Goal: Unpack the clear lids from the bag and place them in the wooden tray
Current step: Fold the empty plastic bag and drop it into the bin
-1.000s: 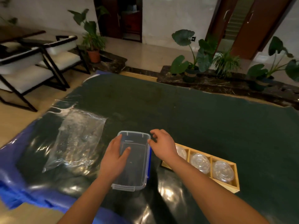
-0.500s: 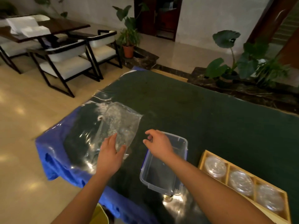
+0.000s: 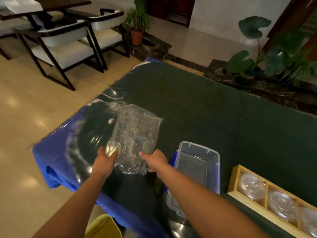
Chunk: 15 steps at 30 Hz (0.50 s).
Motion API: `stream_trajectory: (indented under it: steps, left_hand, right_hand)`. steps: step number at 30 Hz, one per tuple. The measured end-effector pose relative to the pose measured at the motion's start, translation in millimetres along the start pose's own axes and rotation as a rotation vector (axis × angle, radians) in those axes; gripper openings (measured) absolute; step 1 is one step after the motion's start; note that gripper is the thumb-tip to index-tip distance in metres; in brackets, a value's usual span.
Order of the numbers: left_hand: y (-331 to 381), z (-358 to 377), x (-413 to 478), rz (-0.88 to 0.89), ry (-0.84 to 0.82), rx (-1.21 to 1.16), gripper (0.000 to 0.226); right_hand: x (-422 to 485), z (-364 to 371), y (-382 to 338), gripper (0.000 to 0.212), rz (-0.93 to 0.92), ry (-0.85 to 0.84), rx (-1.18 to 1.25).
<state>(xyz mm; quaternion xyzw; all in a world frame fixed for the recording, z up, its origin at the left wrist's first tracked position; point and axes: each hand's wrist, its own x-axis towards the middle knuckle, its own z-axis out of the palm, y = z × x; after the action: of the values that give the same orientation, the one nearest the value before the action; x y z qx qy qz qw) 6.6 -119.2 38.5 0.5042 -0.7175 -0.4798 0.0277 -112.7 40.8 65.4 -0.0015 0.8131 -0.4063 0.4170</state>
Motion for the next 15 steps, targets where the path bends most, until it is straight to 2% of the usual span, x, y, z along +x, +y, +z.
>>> stream_trajectory:
  steps: [3,6,9,13,15]
  left_hand:
    - [-1.3,2.3,8.7,-0.049,-0.036,-0.185,0.083]
    - [-1.0,3.2,7.9,-0.124,-0.078,-0.320,0.074]
    - [1.9,-1.4,3.4,-0.121,-0.121,-0.497,0.053]
    - [17.9,-22.6,-4.0,-0.136,-0.286,-0.780,0.038]
    - [27.1,-25.5,-10.6,-0.142,-0.401,-0.760,0.026]
  right_hand:
    - [12.8,9.8,6.8,0.034,-0.038,0.009,0.071]
    - [15.6,8.6,9.1,0.013,-0.056,0.117,0.054]
    - [7.8,-4.4,7.9,0.015,-0.074,0.148,0.196]
    - [-16.3,-38.5,6.9,0.022,-0.335,0.257,0.213]
    - [-30.5,-53.2,6.0,0.019,-0.454,0.278,0.176]
